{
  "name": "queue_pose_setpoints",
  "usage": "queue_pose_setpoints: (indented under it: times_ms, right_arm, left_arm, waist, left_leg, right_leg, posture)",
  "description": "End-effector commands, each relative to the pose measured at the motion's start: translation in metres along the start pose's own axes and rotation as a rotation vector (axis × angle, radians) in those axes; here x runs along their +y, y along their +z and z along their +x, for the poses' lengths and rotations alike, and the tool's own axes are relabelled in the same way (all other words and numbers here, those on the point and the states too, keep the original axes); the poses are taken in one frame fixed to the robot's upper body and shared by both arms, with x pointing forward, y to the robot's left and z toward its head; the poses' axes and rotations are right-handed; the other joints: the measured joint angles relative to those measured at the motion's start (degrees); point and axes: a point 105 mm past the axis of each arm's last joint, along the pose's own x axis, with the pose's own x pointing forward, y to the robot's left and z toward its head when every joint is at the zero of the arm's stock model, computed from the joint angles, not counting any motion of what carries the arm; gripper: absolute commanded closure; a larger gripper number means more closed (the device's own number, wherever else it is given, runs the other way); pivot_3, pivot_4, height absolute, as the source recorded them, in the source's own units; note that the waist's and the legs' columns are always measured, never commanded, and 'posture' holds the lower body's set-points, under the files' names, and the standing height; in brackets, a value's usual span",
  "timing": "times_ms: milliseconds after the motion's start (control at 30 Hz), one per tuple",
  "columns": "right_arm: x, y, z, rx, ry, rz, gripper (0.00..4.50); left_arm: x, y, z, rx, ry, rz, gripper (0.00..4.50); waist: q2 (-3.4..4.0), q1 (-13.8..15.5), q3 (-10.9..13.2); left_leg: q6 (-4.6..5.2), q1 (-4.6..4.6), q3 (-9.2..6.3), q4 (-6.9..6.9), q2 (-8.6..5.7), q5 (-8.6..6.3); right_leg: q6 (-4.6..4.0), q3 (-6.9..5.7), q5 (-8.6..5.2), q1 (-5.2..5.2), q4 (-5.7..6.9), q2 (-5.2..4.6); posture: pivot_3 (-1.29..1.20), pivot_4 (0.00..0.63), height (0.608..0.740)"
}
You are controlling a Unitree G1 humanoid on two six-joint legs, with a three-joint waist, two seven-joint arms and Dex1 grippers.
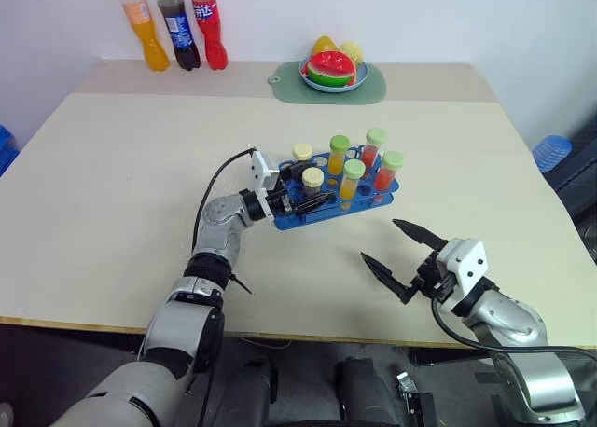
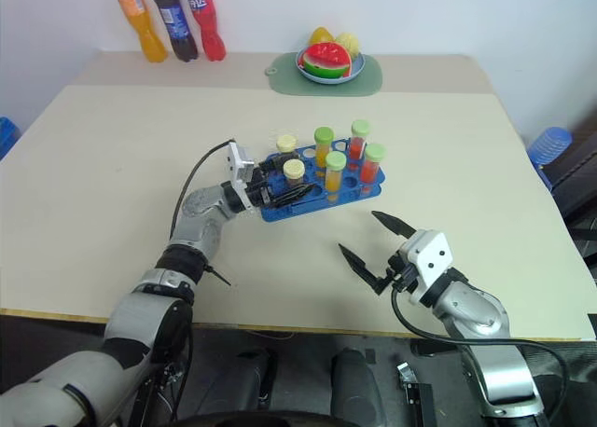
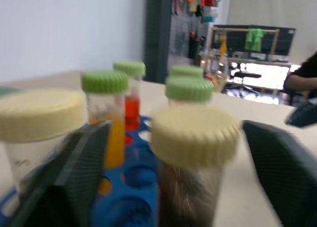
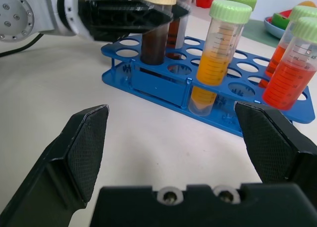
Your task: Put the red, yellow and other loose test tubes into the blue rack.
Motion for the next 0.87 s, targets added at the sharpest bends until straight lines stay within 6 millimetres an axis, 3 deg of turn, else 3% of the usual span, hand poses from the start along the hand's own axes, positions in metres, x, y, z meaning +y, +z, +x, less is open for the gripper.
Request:
queue_pose_setpoints:
  times_ms: [33,167,533,667,867]
  right_arm:
    - [-0.009,0.006,0.004,-0.025,-0.026,-0.046,0.00]
    - [-0.028,-0.003,0.003,0.012,-0.073,-0.066,0.00]
    - [-0.063,-0.015,-0.006,0.050,-0.052,-0.021,0.00]
    - [-0.077,-0.015,-0.010,0.044,-0.072,0.025,0.00]
    - [-0.083,-0.018,-0.008,0.068,-0.035,0.035,0.00]
  left_arm:
    - [0.002,0.016,-0.017,-0.018,0.033,0.093,0.03]
    - [0.005,0.019,-0.044,0.010,0.120,0.121,0.03]
    - [-0.014,0.019,-0.164,0.198,0.368,0.160,0.03]
    - [-0.023,0.018,-0.186,0.265,0.448,0.163,0.03]
    - [-0.029,0.020,-0.197,0.306,0.528,0.129,0.03]
  waist:
    - [0.01,-0.1,0.0]
    - [0.01,0.1,0.0]
    - [0.08,0.1,0.0]
    - [0.10,0.4,0.0]
    - [0.10,0.4,0.0]
  left_leg:
    - [0.00,0.04,0.01,-0.03,0.01,0.00]
    - [-0.01,0.08,0.01,-0.05,0.05,0.00]
    - [0.00,0.10,0.04,-0.10,0.14,-0.01]
    - [0.02,0.10,0.02,-0.11,0.16,-0.02]
    - [0.04,0.10,0.04,-0.14,0.15,-0.04]
  right_leg:
    - [0.00,0.01,0.00,0.00,0.01,0.00]
    - [-0.01,0.03,0.00,0.00,0.03,0.02]
    - [-0.03,0.08,0.00,0.00,-0.01,0.00]
    - [-0.04,0.07,0.00,0.05,-0.04,-0.06]
    - [-0.04,0.06,0.00,0.04,-0.06,-0.10]
  posture:
    - [0.00,0.150,0.740]
    - [0.00,0.150,0.740]
    - [0.00,0.150,0.740]
    - [0.00,0.150,0.740]
    - [0.00,0.150,0.740]
